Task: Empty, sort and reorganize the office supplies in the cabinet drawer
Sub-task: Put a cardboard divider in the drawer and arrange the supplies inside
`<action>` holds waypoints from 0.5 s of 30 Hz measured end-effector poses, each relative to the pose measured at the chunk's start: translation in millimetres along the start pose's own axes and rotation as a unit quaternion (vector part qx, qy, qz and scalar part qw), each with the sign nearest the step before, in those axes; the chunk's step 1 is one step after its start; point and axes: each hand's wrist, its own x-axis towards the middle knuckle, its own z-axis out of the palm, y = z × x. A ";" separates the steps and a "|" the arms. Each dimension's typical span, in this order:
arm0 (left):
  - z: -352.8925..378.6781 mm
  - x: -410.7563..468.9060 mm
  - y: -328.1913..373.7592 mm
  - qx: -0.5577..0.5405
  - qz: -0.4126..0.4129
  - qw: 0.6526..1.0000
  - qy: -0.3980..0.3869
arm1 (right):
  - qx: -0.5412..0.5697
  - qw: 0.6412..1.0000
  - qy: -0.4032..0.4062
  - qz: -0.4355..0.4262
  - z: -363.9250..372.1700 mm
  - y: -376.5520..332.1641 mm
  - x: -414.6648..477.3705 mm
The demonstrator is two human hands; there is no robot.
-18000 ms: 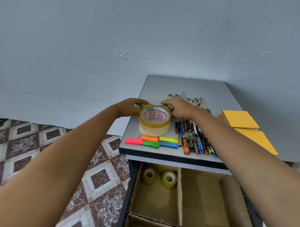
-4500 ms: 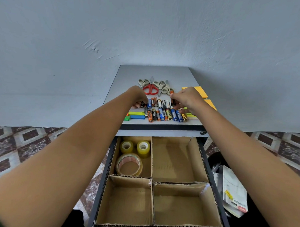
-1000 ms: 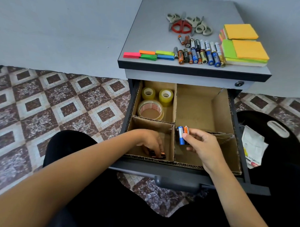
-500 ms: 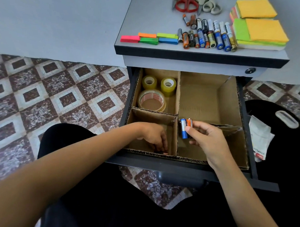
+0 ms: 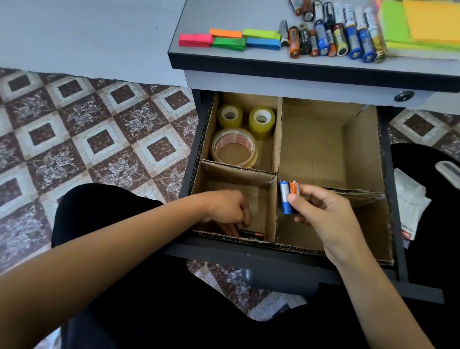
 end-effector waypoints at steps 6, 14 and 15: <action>2.7 -0.5 0.9 -0.016 0.000 1.000 0.013 | 0.005 1.000 -0.014 0.008 0.7 1.3 3.3; -7.8 -28.3 15.9 0.063 0.039 0.995 0.066 | -0.142 0.973 -0.177 -0.049 -4.0 -32.6 24.0; -12.7 -37.1 17.9 0.073 0.053 0.993 0.074 | -0.185 0.957 -0.212 -0.065 -3.1 -40.3 27.0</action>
